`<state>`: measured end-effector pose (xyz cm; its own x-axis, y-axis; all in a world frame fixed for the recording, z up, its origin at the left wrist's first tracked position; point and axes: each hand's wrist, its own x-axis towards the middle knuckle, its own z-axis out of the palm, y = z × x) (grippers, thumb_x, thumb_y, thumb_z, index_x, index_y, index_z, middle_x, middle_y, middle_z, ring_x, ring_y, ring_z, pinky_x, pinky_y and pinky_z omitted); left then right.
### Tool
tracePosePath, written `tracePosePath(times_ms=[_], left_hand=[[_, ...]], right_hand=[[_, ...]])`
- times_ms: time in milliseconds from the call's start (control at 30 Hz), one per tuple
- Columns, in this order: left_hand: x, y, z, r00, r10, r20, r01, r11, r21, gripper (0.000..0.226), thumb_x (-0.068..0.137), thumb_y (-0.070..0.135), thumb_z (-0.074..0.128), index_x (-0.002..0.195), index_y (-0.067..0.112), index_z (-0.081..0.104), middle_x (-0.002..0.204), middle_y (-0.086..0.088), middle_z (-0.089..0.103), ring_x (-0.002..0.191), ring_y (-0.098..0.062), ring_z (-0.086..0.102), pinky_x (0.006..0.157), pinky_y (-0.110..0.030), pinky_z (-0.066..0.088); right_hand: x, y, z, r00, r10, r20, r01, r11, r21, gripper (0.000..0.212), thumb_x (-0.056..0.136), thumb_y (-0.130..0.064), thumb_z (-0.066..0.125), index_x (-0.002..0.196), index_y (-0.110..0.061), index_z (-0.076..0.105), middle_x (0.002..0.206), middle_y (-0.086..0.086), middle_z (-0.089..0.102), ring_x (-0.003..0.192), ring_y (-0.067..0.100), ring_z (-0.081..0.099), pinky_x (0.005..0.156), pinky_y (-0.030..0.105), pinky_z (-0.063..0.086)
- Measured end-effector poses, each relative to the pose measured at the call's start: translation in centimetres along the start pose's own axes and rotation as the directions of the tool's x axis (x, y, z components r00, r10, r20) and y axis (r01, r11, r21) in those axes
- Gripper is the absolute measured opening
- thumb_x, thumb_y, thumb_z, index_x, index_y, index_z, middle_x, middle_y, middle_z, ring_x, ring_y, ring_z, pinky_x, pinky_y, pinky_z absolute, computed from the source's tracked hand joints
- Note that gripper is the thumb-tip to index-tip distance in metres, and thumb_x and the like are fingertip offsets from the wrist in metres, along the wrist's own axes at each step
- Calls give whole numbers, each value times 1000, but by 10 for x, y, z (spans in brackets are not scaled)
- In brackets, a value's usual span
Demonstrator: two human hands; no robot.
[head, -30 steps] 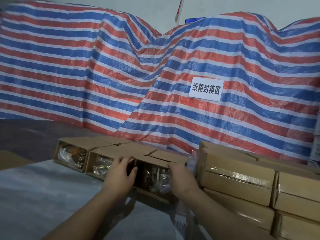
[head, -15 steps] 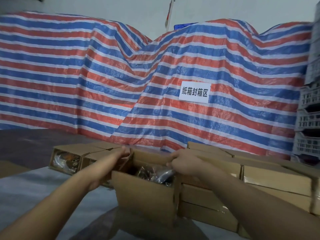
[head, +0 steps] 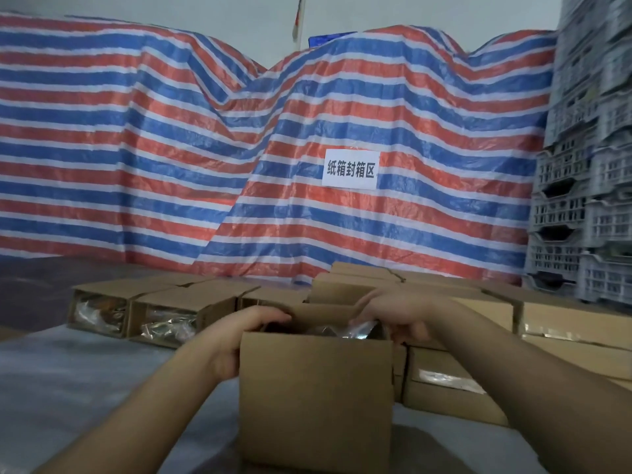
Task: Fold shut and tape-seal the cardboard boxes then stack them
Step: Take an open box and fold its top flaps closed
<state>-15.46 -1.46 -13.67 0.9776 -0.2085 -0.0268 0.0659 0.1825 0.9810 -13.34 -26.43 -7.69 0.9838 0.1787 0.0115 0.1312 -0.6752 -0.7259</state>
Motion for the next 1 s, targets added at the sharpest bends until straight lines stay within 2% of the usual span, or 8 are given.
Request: tracePosePath(times_ms=[100,167,200,333,467,633,833,1000], left_hand=[[9,-9,39,999,-19,31,20,999,-29,35,83,22,70,112,4,62,83,-14,74,65,-23,71,56,-29,57],[16,-15,68,998,-31,55,33,999,-38,31,85,24,69,109,7,63,80,-13,74,64,-24,72,59,-31,58],[19,-18,82,997,-42,70,45,998,-36,28,85,26,69,106,8,63,78,-13,74,63,-24,72,64,-32,58],[30,-30,121,991,-70,115,80,993,-82,24,85,31,68,96,10,66,71,-10,71,58,-22,69,64,-31,54],[37,-33,132,988,-75,133,91,989,-113,26,86,35,66,91,10,67,67,-8,70,53,-21,69,53,-28,54],[47,-45,128,990,49,135,-28,988,-151,43,89,51,60,95,11,75,85,-11,74,69,-23,72,65,-32,53],[59,-76,127,982,169,81,-145,959,-241,60,97,57,42,91,8,77,89,-17,72,72,-27,70,69,-35,53],[62,-82,128,979,203,21,-192,953,-233,66,100,55,36,74,14,80,80,-13,74,65,-22,71,63,-32,52]], right_hand=[[-23,26,-30,996,61,-70,-61,998,13,22,87,-21,73,108,-15,71,110,19,71,78,24,74,65,36,63],[-43,46,-46,987,121,-104,-119,992,31,28,87,-23,71,112,-10,72,129,28,61,121,44,58,102,55,49],[-52,57,-52,984,143,-110,-135,988,80,29,87,-23,70,112,-8,72,130,29,60,125,47,54,106,57,44],[-78,106,-50,954,219,-207,-69,828,557,20,83,-25,69,90,-6,72,76,13,74,62,25,70,64,32,57],[-74,134,-30,930,264,-257,72,554,829,45,78,-53,65,67,-10,72,64,9,66,54,26,62,63,32,46],[-62,146,-16,893,266,-363,227,431,874,57,87,-64,57,91,-9,69,66,12,66,58,28,65,72,39,49],[-55,160,-12,885,180,-429,309,462,831,62,97,-53,45,57,-15,76,53,3,63,43,16,62,58,34,45],[-56,163,-7,895,168,-412,301,454,839,59,99,-48,43,60,-14,71,48,1,58,37,15,57,38,21,47]])
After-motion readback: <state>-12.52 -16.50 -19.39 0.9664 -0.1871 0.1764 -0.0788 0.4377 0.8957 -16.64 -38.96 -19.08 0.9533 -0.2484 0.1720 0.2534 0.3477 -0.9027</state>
